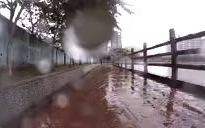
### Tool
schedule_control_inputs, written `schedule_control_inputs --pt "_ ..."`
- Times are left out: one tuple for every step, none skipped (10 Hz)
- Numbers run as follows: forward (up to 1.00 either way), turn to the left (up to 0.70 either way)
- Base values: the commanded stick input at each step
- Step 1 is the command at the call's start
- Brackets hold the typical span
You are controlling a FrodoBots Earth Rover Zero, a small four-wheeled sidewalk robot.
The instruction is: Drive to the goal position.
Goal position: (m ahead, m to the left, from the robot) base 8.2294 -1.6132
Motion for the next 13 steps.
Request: schedule_control_inputs --pt "0.7 0.0" --pt "0.7 0.0" --pt "0.7 0.0" --pt "0.7 0.0" --pt "0.7 0.0" --pt "0.7 0.0" --pt "0.7 0.0" --pt "0.7 0.0" --pt "0.7 0.0" --pt "0.7 0.0" --pt "0.7 0.0" --pt "0.7 0.0" --pt "0.7 0.0"
